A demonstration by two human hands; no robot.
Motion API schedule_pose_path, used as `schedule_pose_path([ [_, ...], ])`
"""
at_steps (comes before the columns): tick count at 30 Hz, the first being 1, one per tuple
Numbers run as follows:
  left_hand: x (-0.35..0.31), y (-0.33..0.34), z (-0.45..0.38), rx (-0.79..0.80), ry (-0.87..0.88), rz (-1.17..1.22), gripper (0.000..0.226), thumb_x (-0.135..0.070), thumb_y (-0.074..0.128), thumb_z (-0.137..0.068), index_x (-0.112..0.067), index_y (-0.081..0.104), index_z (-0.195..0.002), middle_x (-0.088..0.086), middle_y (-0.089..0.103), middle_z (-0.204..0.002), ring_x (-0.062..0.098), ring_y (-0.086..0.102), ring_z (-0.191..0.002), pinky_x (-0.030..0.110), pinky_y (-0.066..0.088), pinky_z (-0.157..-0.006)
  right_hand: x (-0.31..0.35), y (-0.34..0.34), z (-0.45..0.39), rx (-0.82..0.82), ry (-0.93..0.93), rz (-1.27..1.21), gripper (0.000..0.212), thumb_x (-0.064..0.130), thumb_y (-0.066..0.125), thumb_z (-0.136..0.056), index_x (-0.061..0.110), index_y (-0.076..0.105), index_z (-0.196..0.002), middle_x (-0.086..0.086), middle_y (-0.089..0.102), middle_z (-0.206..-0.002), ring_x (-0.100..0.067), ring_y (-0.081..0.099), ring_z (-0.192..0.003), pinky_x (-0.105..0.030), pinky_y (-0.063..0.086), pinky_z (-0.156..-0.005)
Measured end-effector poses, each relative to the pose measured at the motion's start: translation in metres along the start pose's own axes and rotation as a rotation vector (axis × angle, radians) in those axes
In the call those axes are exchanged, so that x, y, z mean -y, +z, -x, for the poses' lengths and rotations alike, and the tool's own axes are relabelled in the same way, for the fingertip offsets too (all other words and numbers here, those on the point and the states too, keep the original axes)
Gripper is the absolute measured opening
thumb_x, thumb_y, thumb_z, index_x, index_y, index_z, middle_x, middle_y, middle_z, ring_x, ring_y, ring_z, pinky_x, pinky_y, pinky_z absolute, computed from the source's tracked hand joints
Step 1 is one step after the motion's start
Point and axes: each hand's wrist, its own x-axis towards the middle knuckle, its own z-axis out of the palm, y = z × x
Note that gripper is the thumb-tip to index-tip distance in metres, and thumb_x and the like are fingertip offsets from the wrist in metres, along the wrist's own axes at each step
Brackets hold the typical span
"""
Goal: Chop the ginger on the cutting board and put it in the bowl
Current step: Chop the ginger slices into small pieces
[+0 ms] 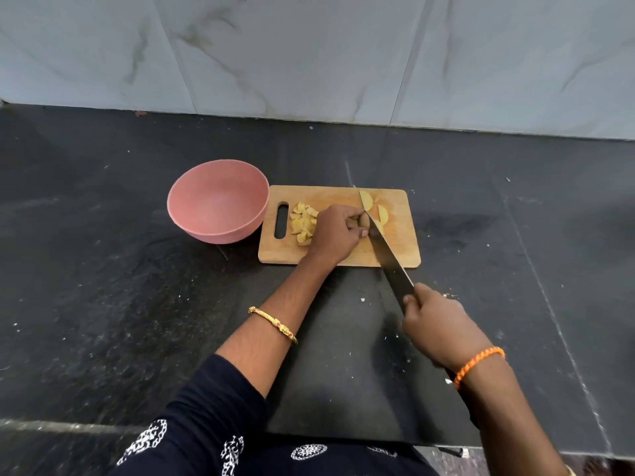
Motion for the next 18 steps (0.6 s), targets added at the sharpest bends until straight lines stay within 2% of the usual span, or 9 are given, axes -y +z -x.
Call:
schedule_pose_path([
  [3, -0.004, 0.001, -0.004, 0.082, 0.047, -0.166, 0.044, -0.011, 0.069, -0.081, -0.005, 0.058, -0.124, 0.010, 0.059, -0.122, 0.020, 0.056, -0.109, 0.028, 0.044, -0.096, -0.005, -0.002, 0.007, -0.089, -0.016, -0.090, 0.022, 0.028, 0.035, -0.098, 0.012, 0.050, -0.093, -0.014, 0.059, -0.084, -0.032, 0.058, -0.074, -0.041, 0.054, -0.071],
  [6, -0.009, 0.002, -0.006, 0.110, 0.056, -0.303, 0.042, -0.018, 0.065, -0.084, -0.009, 0.057, -0.125, 0.009, 0.049, -0.122, 0.022, 0.052, -0.108, 0.026, 0.042, -0.090, -0.003, 0.000, 0.001, -0.117, -0.036, -0.167, 0.024, 0.027, 0.035, -0.099, 0.011, 0.050, -0.089, -0.013, 0.058, -0.077, -0.027, 0.054, -0.070, -0.042, 0.053, -0.071],
  [10, -0.006, -0.002, -0.003, 0.084, 0.044, -0.377, 0.030, -0.016, 0.063, -0.084, -0.006, 0.063, -0.113, 0.010, 0.048, -0.117, 0.024, 0.053, -0.104, 0.022, 0.038, -0.081, 0.006, 0.006, -0.012, -0.111, -0.059, -0.196, 0.024, 0.025, 0.037, -0.099, 0.009, 0.051, -0.091, -0.013, 0.058, -0.081, -0.031, 0.055, -0.081, -0.035, 0.047, -0.070],
  [14, 0.001, -0.005, -0.003, 0.083, 0.004, -0.362, 0.036, -0.017, 0.067, -0.085, -0.009, 0.062, -0.119, 0.009, 0.049, -0.121, 0.022, 0.053, -0.107, 0.021, 0.039, -0.087, 0.013, 0.013, -0.022, -0.102, -0.063, -0.193, 0.023, 0.024, 0.038, -0.099, 0.009, 0.047, -0.083, -0.015, 0.057, -0.087, -0.028, 0.051, -0.075, -0.028, 0.034, -0.067],
  [18, 0.002, -0.005, -0.007, 0.092, -0.033, -0.319, 0.042, -0.015, 0.072, -0.080, -0.008, 0.062, -0.120, 0.010, 0.058, -0.122, 0.023, 0.057, -0.108, 0.029, 0.043, -0.095, 0.017, 0.013, -0.029, -0.093, -0.053, -0.187, 0.024, 0.025, 0.038, -0.100, 0.006, 0.051, -0.093, -0.017, 0.058, -0.093, -0.029, 0.052, -0.079, -0.028, 0.034, -0.068],
])
